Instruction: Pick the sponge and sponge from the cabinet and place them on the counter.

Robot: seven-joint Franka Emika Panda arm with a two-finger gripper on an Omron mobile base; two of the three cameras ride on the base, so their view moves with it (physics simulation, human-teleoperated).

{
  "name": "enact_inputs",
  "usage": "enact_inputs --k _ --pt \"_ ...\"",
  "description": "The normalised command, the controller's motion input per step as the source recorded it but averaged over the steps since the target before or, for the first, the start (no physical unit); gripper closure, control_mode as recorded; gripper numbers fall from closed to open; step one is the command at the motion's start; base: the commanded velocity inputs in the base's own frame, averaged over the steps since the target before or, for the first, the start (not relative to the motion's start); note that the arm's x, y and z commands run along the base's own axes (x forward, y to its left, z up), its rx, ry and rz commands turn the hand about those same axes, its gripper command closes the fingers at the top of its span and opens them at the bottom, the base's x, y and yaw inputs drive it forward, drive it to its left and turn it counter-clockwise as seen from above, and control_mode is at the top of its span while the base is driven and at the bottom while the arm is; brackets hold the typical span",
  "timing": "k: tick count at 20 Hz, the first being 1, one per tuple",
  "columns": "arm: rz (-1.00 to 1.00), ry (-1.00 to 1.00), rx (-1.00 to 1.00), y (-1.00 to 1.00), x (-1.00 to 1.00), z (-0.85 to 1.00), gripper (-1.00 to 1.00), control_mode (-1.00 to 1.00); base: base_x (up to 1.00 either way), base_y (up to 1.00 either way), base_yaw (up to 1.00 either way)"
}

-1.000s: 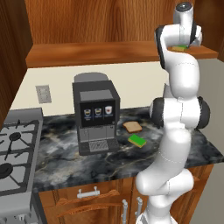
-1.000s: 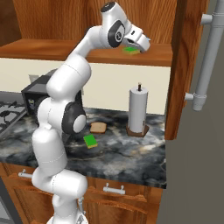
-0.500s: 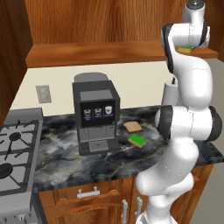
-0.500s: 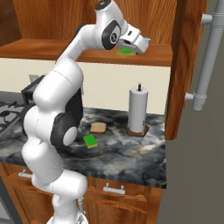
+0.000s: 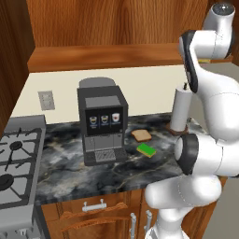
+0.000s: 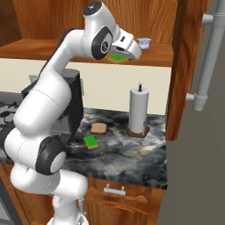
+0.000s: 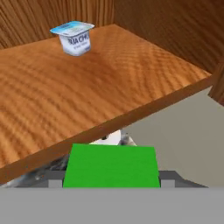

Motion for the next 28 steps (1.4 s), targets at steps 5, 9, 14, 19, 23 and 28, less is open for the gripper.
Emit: enact_inputs --k 5,9,14,19,23,28 --pt "0.09 -0.04 0.0 0.16 -0.67 -0.15 1.0 -1.0 0.0 0.0 0.0" --pt "0.1 -0.02 0.0 0.11 -0.6 -0.32 1.0 -1.0 0.0 0.0 0.0" --pt "0.09 0.0 0.0 0.1 -0.47 -0.44 1.0 -1.0 0.0 0.0 0.0" --pt "0.1 0.0 -0.01 0.08 -0.42 -0.46 1.0 -1.0 0.0 0.0 0.0" --pt "0.1 0.0 -0.01 0.1 -0.31 -0.5 1.0 -1.0 0.0 0.0 0.0" --pt "0.11 0.03 0.0 0.11 -0.16 -0.51 1.0 -1.0 0.0 0.0 0.0"
